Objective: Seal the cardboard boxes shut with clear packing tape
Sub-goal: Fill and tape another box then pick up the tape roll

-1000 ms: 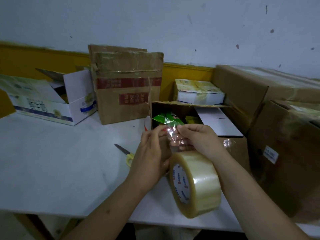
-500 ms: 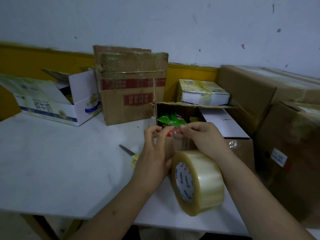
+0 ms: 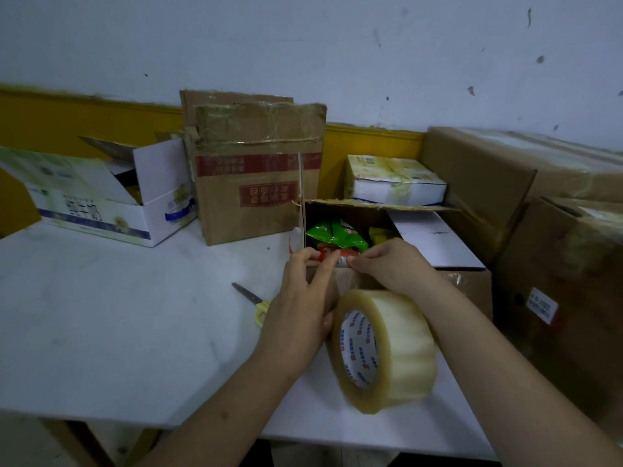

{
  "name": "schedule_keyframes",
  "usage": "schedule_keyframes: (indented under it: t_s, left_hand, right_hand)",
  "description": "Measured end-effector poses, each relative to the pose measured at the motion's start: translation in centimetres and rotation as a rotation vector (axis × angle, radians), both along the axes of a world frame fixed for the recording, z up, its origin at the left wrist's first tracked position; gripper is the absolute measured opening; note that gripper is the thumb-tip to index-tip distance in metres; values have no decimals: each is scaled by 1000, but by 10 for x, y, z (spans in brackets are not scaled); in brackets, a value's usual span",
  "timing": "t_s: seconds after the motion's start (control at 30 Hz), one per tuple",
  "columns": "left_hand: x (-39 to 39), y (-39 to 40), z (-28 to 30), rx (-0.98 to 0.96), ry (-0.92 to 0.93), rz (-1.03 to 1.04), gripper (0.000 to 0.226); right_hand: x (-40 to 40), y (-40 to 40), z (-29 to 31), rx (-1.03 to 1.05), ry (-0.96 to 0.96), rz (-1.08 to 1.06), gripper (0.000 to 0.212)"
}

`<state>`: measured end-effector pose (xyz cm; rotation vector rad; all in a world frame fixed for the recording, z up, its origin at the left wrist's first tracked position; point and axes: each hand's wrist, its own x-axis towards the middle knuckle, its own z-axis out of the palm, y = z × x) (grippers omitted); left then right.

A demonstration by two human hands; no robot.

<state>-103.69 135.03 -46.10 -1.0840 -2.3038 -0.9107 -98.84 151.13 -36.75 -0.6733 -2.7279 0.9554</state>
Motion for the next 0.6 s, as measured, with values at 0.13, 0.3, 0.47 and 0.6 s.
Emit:
schedule_keyframes:
  t_s: [0.13,0.3,0.47,0.6]
  left_hand:
    - [-2,-1,4,-67,35,9,91]
    - [-4,-13,34,-368,76,-107,88]
    - [-5,-4,71,-461,17,-144,51]
    - [-12,16,77,-518,-97,-47,27]
  right_hand:
    - [-7,4,0,95,-120,6,45]
    - [-9,9,0,90,-146,49,53]
    - [-9,10,-10,82,-32,19,59]
    - [1,3,-14,116,119,-55,45]
